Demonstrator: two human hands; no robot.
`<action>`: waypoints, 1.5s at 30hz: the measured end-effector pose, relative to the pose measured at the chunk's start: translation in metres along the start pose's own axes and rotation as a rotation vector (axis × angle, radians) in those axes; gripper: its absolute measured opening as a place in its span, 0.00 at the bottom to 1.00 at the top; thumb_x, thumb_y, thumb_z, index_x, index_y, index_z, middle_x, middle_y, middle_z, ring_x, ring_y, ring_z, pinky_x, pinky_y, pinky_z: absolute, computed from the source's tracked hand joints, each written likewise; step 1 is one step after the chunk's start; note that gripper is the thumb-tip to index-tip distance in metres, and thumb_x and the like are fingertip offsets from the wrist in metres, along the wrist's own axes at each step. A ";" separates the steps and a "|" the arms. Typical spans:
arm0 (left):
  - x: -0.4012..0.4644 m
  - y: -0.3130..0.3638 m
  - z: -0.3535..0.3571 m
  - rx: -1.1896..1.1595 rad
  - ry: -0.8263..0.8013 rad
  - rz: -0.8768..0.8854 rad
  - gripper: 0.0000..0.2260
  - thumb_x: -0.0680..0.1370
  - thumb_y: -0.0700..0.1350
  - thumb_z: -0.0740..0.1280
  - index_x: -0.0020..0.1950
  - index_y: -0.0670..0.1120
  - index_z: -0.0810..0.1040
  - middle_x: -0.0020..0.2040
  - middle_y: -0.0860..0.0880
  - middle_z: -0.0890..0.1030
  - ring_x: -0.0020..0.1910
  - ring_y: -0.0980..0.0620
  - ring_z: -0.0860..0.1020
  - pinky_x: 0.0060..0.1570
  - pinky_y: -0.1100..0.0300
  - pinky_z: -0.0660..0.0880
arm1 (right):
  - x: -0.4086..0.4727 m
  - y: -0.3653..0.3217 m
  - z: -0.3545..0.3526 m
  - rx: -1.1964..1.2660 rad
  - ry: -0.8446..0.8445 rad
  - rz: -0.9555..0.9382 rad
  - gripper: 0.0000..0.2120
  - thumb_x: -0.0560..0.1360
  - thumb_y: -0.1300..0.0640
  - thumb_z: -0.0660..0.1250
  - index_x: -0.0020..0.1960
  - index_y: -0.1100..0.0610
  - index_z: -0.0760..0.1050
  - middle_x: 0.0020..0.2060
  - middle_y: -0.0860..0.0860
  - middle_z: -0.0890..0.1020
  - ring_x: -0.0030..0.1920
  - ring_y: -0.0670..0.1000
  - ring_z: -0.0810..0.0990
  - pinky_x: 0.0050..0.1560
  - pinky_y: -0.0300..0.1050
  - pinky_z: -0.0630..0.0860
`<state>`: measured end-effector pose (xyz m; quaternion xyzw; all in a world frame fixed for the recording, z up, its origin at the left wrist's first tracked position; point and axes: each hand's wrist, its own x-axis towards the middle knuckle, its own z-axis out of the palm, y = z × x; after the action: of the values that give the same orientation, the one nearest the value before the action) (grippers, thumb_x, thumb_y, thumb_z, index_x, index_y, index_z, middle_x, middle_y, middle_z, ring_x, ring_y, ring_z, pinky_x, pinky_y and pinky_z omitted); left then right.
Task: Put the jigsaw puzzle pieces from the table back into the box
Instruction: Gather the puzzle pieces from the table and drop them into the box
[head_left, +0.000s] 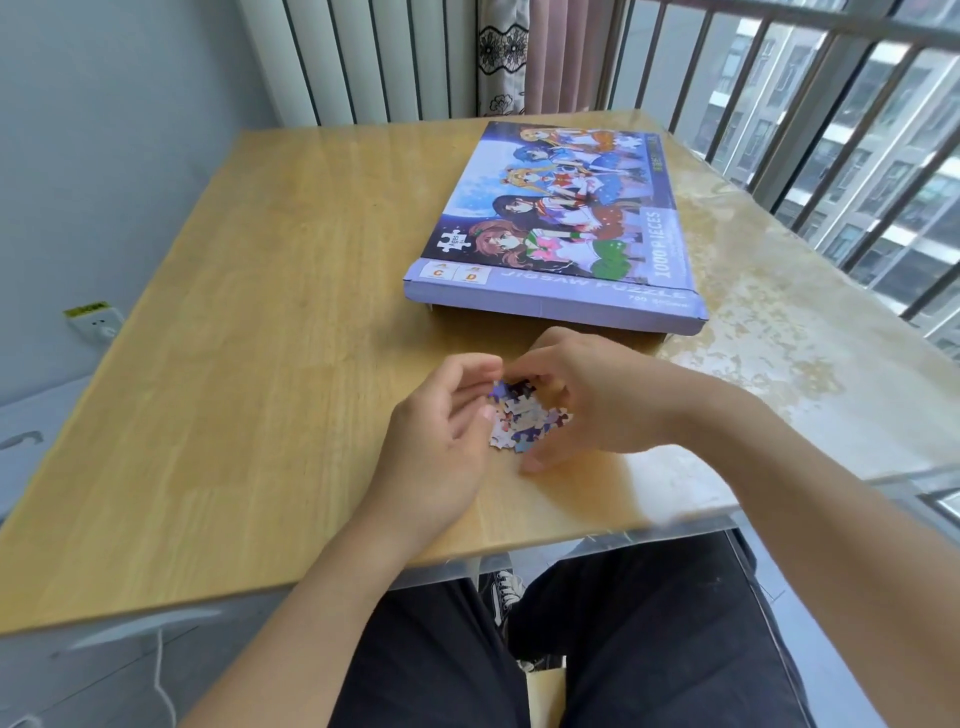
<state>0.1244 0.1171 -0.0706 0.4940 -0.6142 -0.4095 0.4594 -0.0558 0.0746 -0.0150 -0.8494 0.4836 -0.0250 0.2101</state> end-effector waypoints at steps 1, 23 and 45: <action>0.001 -0.001 -0.001 -0.027 0.030 -0.019 0.16 0.80 0.32 0.63 0.61 0.51 0.77 0.61 0.55 0.80 0.63 0.62 0.77 0.66 0.63 0.72 | -0.001 -0.002 0.002 0.020 0.010 0.005 0.33 0.64 0.43 0.82 0.65 0.50 0.77 0.54 0.48 0.75 0.49 0.43 0.72 0.54 0.43 0.74; 0.010 0.022 0.038 -0.487 0.230 -0.248 0.15 0.85 0.44 0.52 0.60 0.50 0.77 0.62 0.47 0.80 0.66 0.54 0.76 0.72 0.56 0.68 | -0.024 -0.017 0.020 0.102 0.221 0.282 0.27 0.62 0.48 0.84 0.57 0.55 0.81 0.44 0.47 0.80 0.44 0.48 0.77 0.46 0.43 0.76; 0.012 0.023 0.041 -0.615 0.399 -0.259 0.13 0.85 0.44 0.55 0.57 0.47 0.79 0.55 0.46 0.84 0.57 0.54 0.82 0.62 0.56 0.77 | 0.006 -0.034 0.007 0.048 -0.013 0.349 0.22 0.65 0.51 0.83 0.51 0.59 0.77 0.37 0.49 0.81 0.30 0.43 0.75 0.27 0.36 0.67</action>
<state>0.0780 0.1111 -0.0567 0.4765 -0.2938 -0.5251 0.6410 -0.0235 0.0869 -0.0097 -0.7475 0.6214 0.0057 0.2348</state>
